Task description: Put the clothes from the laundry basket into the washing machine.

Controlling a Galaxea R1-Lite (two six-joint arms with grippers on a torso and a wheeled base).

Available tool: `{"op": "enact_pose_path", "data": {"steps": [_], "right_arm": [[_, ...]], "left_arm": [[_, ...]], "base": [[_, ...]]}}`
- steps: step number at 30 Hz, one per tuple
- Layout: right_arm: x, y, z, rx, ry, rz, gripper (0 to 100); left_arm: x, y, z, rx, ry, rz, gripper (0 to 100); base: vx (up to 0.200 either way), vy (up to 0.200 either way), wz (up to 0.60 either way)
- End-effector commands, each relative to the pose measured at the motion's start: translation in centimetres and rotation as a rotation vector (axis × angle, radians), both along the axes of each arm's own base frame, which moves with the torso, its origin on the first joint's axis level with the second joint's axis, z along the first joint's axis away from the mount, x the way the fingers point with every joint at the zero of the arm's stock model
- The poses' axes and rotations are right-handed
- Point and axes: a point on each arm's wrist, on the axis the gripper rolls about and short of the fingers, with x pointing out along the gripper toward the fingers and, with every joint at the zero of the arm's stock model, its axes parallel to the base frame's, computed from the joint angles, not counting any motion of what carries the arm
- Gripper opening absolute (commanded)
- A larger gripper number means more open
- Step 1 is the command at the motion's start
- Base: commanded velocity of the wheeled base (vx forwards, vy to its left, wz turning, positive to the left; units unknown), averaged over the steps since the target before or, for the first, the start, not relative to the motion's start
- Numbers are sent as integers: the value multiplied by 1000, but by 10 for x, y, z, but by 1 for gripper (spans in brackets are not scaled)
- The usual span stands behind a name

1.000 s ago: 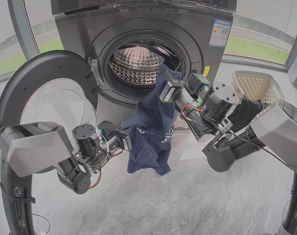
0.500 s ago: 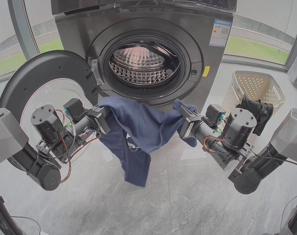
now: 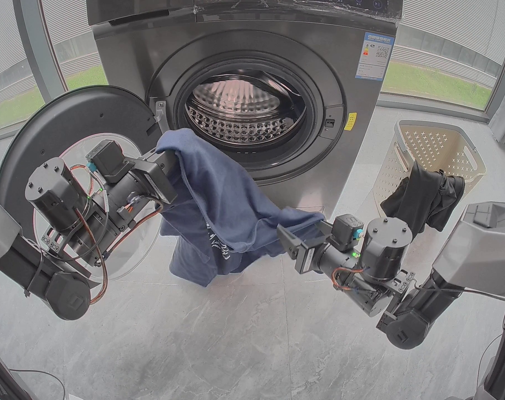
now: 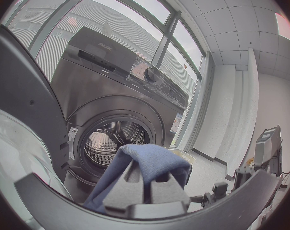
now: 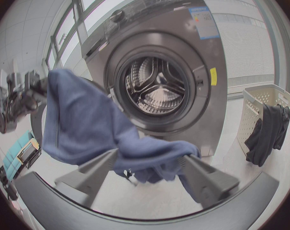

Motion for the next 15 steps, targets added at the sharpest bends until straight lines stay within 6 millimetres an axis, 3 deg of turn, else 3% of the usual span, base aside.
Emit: {"op": "enact_pose_path", "data": {"steps": [1,7,15], "right_arm": [[-12,-3,-41,-111,116,50,100],[-31,-3,-74,-205,216,124,100],[-31,19,-65,-151,130,175,100]], "left_arm": [[2,-4,6,-14,-23,-1,0],[7,-8,4,-24,-18,23,0],[9,-14,1,-23,-6,22,0]], "base": [[0,0,0],[0,0,0],[0,0,0]]}}
